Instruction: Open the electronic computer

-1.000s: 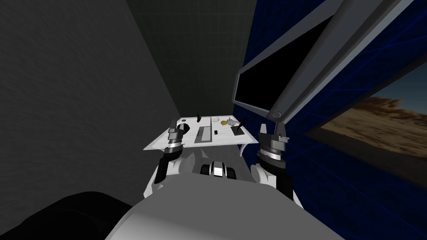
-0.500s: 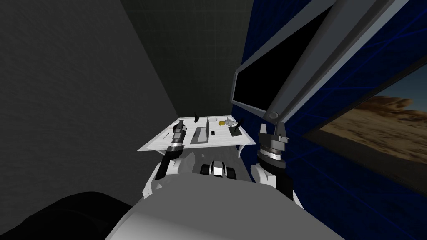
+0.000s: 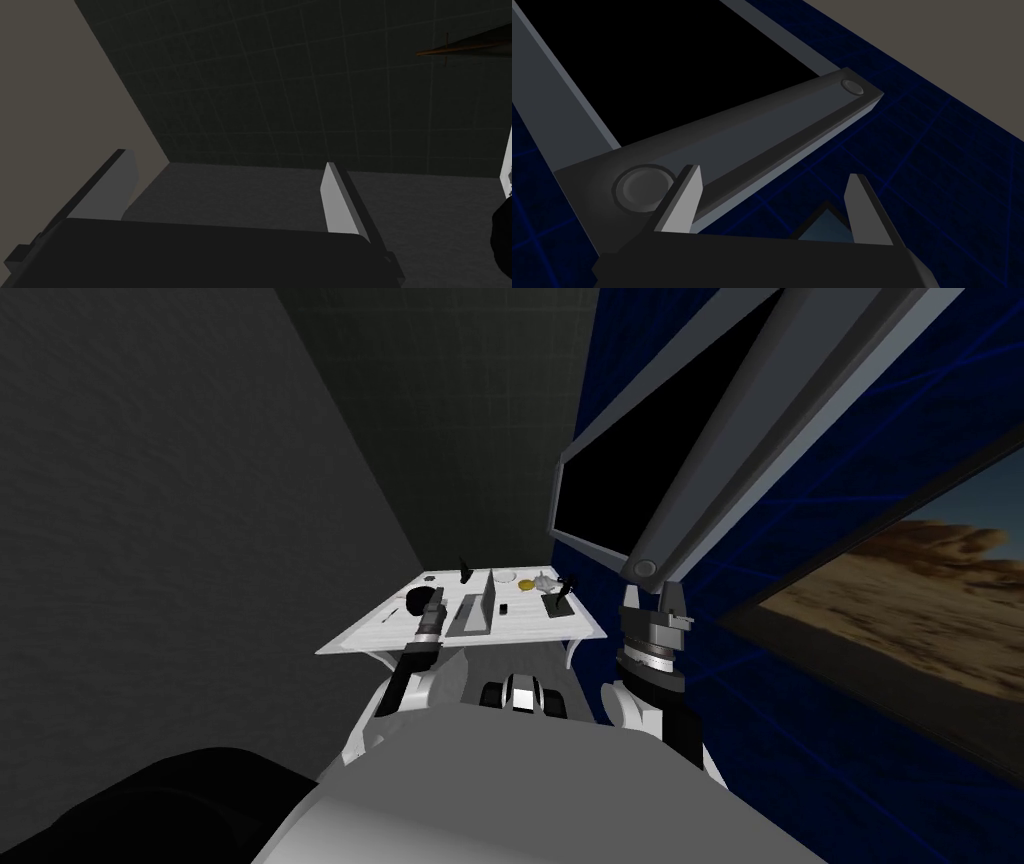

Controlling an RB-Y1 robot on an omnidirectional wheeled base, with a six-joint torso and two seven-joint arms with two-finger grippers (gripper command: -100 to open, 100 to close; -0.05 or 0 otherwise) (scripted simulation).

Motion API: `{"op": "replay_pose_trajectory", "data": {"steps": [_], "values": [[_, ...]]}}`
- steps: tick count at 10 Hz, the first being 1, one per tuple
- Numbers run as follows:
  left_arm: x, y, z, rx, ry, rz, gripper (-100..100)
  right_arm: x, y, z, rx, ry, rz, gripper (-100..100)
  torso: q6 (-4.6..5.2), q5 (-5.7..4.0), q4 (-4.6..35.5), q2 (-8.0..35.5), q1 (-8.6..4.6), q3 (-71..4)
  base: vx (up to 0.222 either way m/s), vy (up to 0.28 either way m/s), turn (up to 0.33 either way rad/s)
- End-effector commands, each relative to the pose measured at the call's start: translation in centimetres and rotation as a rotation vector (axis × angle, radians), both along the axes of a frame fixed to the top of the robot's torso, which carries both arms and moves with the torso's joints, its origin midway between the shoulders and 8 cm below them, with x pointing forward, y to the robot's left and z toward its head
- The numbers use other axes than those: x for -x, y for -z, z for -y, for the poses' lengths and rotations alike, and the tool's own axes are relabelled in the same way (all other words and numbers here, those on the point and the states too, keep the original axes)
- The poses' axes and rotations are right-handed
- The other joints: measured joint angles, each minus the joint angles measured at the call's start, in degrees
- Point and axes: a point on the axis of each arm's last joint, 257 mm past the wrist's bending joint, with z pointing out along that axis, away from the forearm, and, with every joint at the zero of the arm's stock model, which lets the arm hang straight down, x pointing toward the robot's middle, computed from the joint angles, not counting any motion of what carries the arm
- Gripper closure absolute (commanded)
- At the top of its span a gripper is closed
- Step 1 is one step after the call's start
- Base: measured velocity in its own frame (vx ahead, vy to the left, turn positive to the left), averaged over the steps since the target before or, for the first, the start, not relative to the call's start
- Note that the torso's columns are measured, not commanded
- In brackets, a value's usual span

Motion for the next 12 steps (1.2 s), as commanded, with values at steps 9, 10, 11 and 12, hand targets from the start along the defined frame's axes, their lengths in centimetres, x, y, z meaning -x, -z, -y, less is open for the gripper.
{"op": "replay_pose_trajectory", "data": {"steps": [9, 10, 11, 12], "values": [[-1.4, 11.0, -4.0, -0.096, -0.094, -0.342, -100, -0.3, 0.6, -0.2, -0.002, -0.008, -0.016, 0, 0.19, -0.02, 0.2, -0.1, -0.41, -0.2, 0.044, -0.111, 0.009], [-1.3, 11.6, -4.2, -0.103, -0.099, -0.361, -100, -0.4, 0.9, -0.4, -0.003, -0.013, -0.026, 0, 0.24, -0.09, 0.2, -0.2, -0.73, -0.3, 0.034, -0.078, 0.013], [-1.2, 12.6, -4.7, -0.114, -0.107, -0.394, -100, -0.6, 1.3, -0.6, -0.004, -0.02, -0.038, 0, 0.31, -0.15, 0.2, -0.3, -0.98, -0.4, 0.042, -0.088, 0.009], [-1.2, 11.9, -4.4, -0.107, -0.102, -0.372, -100, -0.8, 1.8, -0.9, -0.005, -0.028, -0.052, 0, 0.37, -0.2, 0.2, -0.5, -1.26, -0.6, 0.002, -0.014, 0.041]]}}
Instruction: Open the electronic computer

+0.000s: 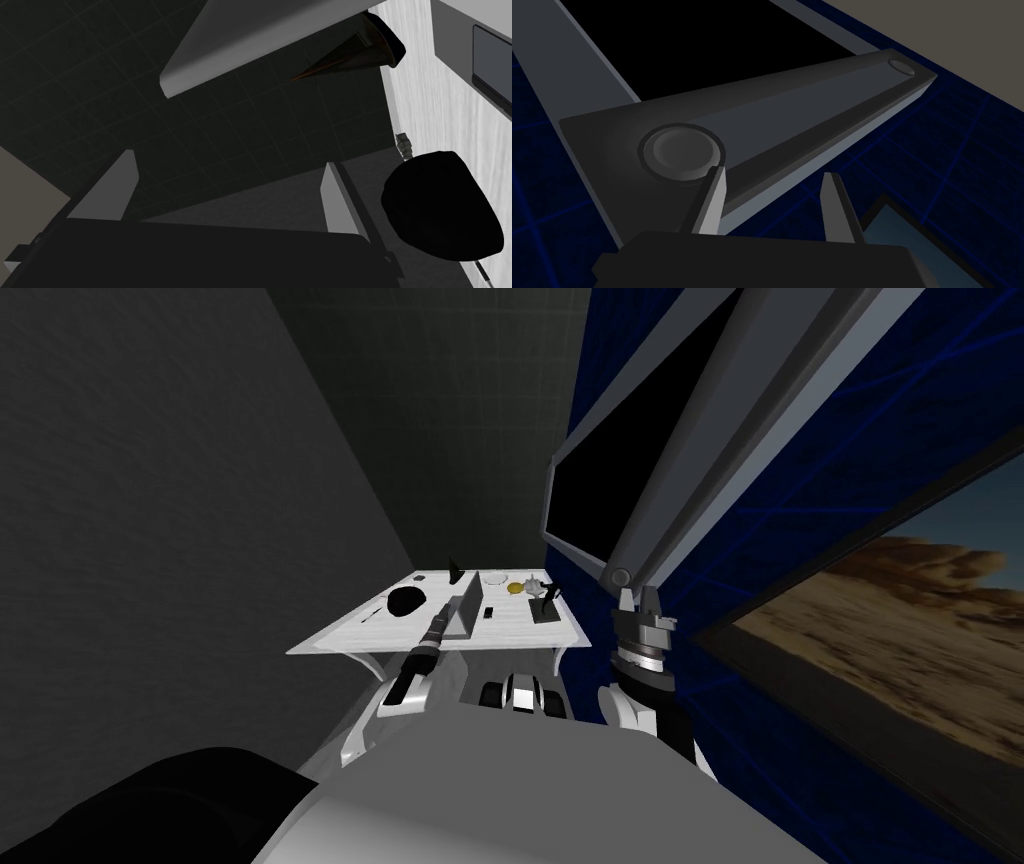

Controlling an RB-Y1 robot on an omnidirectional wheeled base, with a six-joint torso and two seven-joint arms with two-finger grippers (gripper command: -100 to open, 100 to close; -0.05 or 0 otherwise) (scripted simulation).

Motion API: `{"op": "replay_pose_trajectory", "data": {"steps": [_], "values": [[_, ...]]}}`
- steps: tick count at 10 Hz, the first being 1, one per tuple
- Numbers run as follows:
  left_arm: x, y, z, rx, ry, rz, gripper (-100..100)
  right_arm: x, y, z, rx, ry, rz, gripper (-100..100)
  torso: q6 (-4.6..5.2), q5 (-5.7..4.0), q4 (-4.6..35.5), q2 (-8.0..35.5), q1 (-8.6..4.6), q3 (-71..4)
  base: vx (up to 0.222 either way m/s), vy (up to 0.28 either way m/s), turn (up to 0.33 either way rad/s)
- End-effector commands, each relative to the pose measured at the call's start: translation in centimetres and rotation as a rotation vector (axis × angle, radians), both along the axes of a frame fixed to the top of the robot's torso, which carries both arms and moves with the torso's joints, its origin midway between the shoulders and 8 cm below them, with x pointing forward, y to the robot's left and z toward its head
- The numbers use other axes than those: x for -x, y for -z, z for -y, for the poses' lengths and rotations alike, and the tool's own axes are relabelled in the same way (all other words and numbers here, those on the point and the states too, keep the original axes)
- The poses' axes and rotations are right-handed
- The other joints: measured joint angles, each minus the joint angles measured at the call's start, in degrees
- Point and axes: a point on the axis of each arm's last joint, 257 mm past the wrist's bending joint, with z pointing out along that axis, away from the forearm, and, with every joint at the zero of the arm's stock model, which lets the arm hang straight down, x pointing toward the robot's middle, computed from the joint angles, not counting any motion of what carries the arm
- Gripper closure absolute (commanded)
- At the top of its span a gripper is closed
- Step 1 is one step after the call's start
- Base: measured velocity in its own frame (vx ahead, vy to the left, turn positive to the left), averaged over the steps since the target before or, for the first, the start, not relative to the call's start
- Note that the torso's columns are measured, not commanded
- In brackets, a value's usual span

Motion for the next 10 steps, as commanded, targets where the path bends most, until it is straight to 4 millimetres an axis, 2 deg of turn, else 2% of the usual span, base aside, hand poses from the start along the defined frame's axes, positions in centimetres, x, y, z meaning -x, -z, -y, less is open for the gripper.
{"op": "replay_pose_trajectory", "data": {"steps": [1, 2, 3, 6, 10], "values": [[0.0, 0.2, -0.1, -0.001, -0.002, -0.006, -100, -0.1, 0.3, -0.2, 0.0, -0.006, -0.007, 0, -0.02, -0.03, -0.1, 0.1, 0.2, 0.1, -0.013, 0.025, 0.029], [-0.2, 0.4, -0.3, 0.022, -0.008, -0.006, 100, -0.2, 0.3, -0.3, 0.0, -0.009, -0.01, 0, -0.09, 0.01, -0.1, 0.3, 0.53, 0.3, 0.102, 0.075, -0.008], [-0.1, 0.3, -0.2, 0.011, -0.005, -0.006, 100, -0.2, 0.4, -0.4, 0.0, -0.011, -0.013, 0, -0.21, 0.13, -0.2, 0.0, 0.96, 0.2, 0.068, 0.044, -0.01], [-1.0, 2.1, 0.9, 0.21, -0.003, 0.017, 100, -0.2, 0.4, -0.4, 0.0, -0.011, -0.012, 0, -0.37, 0.29, -0.1, 0.9, 1.58, 0.8, -0.06, 0.128, 0.015], [-1.9, 3.7, 2.2, 0.406, 0.0, 0.04, 100, -0.2, 0.4, -0.4, 0.0, -0.011, -0.012, 0, -0.37, 0.2, -0.2, 0.4, 1.29, 0.5, -0.066, 0.165, 0.012]]}}
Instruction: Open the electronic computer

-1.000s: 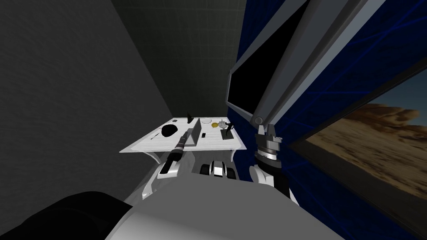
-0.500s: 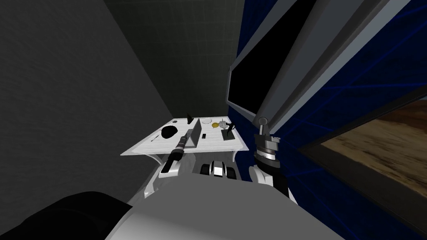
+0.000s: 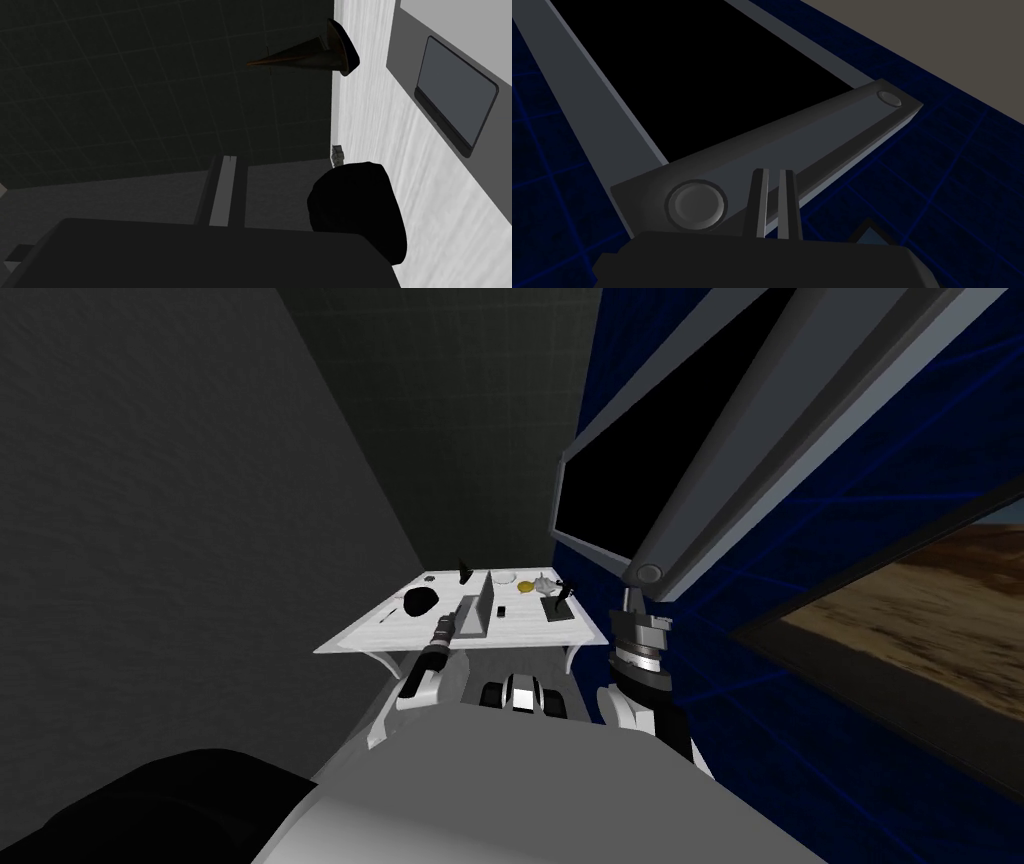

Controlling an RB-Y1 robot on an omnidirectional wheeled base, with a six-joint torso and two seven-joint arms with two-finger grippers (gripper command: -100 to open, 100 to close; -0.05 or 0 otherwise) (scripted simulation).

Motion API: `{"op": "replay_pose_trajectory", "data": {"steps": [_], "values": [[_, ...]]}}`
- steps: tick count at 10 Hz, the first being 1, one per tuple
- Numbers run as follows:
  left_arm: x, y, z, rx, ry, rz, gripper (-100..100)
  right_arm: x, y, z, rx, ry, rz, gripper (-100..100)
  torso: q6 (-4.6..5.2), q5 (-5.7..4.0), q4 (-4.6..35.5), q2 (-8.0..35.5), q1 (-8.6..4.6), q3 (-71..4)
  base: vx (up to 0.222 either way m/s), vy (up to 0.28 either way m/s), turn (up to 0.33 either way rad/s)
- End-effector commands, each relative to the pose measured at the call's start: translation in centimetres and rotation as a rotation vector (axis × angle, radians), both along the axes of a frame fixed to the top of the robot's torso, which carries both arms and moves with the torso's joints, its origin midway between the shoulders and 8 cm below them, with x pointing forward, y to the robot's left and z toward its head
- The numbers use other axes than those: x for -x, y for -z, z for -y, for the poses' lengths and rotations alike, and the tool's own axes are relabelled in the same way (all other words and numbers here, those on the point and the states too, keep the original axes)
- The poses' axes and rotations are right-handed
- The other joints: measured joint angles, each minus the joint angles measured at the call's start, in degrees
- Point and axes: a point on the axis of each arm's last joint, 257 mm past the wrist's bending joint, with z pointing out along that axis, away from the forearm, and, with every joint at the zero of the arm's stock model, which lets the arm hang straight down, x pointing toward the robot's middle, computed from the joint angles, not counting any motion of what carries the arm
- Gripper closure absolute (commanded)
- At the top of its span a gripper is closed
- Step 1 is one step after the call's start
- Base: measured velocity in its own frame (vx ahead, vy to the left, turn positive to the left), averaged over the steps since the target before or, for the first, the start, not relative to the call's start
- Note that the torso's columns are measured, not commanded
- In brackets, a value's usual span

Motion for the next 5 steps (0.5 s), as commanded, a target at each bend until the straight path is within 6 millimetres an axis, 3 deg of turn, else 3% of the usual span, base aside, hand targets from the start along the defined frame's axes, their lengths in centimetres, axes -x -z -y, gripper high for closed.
{"op": "replay_pose_trajectory", "data": {"steps": [1, 2, 5], "values": [[-0.3, 0.6, 0.4, 0.053, 0.001, 0.005, 100, 0.0, 0.0, 0.0, 0.0, 0.0, 0.0, 0, 0.0, 0.0, 0.0, 0.0, -0.04, 0.0, -0.028, 0.069, -0.005], [-0.2, 0.2, -0.1, 0.002, 0.009, -0.003, -100, 0.0, 0.0, 0.0, 0.0, 0.0, 0.0, 0, 0.0, -0.07, 0.0, 0.0, -0.31, 0.0, 0.014, -0.045, -0.007], [0.3, -0.4, -0.8, -0.087, -0.004, -0.021, -100, 0.0, 0.0, 0.0, -0.001, 0.0, 0.0, 0, 0.0, -0.11, 0.0, 0.0, -0.36, 0.0, 0.051, -0.169, -0.002]]}}
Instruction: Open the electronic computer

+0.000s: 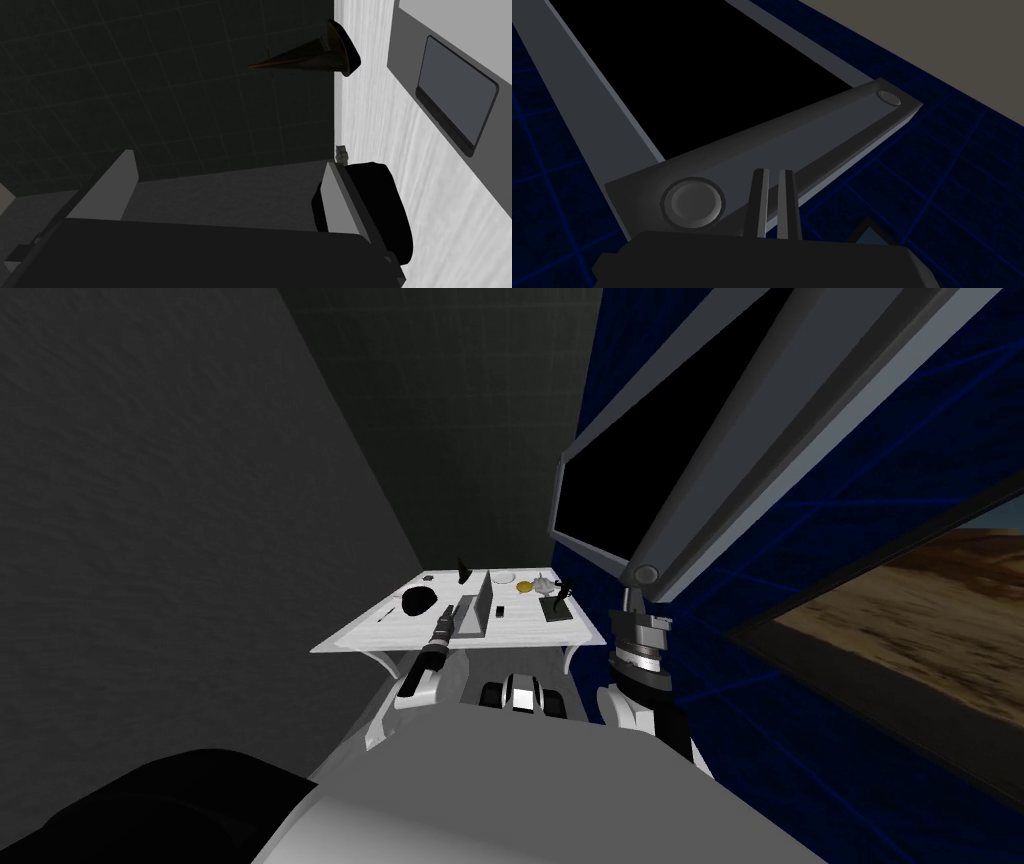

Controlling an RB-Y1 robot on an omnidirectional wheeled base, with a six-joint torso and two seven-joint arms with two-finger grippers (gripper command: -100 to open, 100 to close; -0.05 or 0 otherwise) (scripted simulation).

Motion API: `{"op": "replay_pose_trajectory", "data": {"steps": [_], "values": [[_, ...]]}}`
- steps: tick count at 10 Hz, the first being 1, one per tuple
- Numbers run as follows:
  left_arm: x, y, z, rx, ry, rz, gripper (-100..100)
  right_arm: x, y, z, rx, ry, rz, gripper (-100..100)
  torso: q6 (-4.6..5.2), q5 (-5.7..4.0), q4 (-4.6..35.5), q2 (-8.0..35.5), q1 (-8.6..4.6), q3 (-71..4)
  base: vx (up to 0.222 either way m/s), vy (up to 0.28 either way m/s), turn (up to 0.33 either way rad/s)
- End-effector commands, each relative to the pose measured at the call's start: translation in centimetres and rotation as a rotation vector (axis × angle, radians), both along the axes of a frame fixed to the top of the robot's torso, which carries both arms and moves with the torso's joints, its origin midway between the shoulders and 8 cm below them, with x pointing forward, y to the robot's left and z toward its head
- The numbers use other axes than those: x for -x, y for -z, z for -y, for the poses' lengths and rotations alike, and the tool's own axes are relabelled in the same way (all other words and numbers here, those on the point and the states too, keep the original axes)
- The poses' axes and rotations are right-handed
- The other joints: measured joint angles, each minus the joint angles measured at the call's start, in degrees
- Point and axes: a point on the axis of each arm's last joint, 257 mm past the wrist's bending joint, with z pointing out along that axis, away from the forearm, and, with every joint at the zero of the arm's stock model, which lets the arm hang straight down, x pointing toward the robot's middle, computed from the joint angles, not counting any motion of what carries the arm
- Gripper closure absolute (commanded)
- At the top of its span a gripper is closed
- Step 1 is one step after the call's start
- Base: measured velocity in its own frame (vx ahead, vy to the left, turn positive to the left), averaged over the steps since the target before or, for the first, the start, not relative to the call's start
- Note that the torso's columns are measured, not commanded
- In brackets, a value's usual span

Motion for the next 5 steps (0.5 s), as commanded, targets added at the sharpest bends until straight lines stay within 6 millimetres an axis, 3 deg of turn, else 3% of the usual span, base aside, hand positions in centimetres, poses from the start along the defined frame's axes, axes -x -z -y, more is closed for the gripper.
{"op": "replay_pose_trajectory", "data": {"steps": [1, 4, 5], "values": [[0.6, -0.6, -0.7, -0.092, -0.011, -0.02, -100, 0.0, 0.0, 0.0, 0.0, 0.0, 0.0, 0, 0.0, 0.07, 0.0, 0.1, 0.21, 0.0, 0.045, -0.193, -0.002], [1.1, -1.5, -1.7, -0.217, -0.016, -0.046, -100, 0.0, 0.0, 0.0, 0.0, 0.0, 0.0, 0, -0.01, 0.15, 0.1, 0.2, 0.47, 0.1, 0.044, -0.168, 0.006], [1.2, -1.6, -1.9, -0.248, -0.017, -0.053, -100, -0.2, 0.5, -0.2, 0.001, -0.006, -0.013, 0, 0.16, 0.12, 0.2, -0.1, -0.04, -0.2, 0.048, -0.124, 0.015]]}}
